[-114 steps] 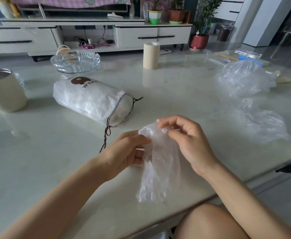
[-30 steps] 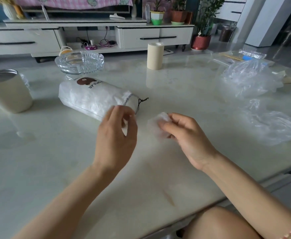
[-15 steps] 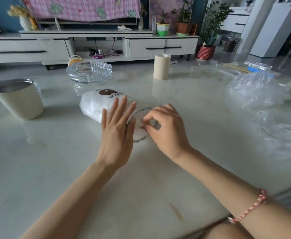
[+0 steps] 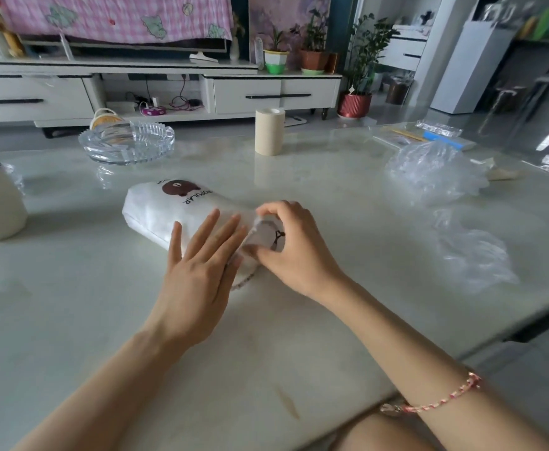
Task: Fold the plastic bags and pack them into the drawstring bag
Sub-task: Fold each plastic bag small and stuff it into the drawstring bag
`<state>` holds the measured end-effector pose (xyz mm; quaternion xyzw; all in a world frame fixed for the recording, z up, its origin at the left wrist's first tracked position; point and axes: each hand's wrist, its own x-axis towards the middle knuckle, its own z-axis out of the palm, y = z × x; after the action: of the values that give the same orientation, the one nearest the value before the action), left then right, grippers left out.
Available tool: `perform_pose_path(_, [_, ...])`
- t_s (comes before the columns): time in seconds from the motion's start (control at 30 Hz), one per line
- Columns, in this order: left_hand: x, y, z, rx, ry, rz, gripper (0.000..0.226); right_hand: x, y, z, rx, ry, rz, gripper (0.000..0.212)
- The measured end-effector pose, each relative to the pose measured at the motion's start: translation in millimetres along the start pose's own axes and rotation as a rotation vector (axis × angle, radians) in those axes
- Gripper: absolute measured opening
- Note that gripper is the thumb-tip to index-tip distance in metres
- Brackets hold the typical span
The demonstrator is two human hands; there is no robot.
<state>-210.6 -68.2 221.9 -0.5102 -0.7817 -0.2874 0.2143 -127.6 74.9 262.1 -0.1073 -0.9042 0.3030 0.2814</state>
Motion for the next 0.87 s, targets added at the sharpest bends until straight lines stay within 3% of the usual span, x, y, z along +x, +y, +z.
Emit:
perform_pose_path(0.07, [0,-4,1,0.063,-0.015,-0.048,0.054,-21,23,-34,-0.046,0.050,0.052,0.047])
perform_pose_path(0.17, [0,-5,0,0.100,0.019,-0.080,0.057,-50,72,-85,-0.366,0.180,0.152,0.057])
perform_pose_path(0.23, [2,4,-2,0.062,0.087,-0.056,0.055,-66,102,-117,-0.585,0.157,0.295,0.068])
perform_pose_path(0.3, [3,20,-6,0.010,0.164,0.013,0.049,-81,123,-135,-0.635,0.099,0.502,0.070])
perform_pose_path(0.37, [2,37,-6,-0.039,0.196,0.095,0.043,-93,132,-142,-0.571,0.116,0.614,0.052])
perform_pose_path(0.47, [-1,54,-1,-0.098,0.167,0.212,0.034,-94,130,-136,-0.500,0.249,0.572,0.027])
perform_pose_path(0.57, [-1,65,9,-0.191,0.055,0.200,0.030,-82,107,-117,-0.211,0.298,0.445,0.009])
perform_pose_path(0.7, [17,102,21,-0.621,0.003,-0.255,0.035,-54,60,-83,0.530,0.191,0.445,0.013])
perform_pose_path(0.8, [45,110,39,-1.142,-0.087,-0.644,0.066,-36,41,-69,0.871,0.110,0.506,0.011])
perform_pose_path(0.87, [57,101,45,-1.305,-0.114,-0.779,0.096,-28,41,-65,1.069,0.073,0.537,0.019])
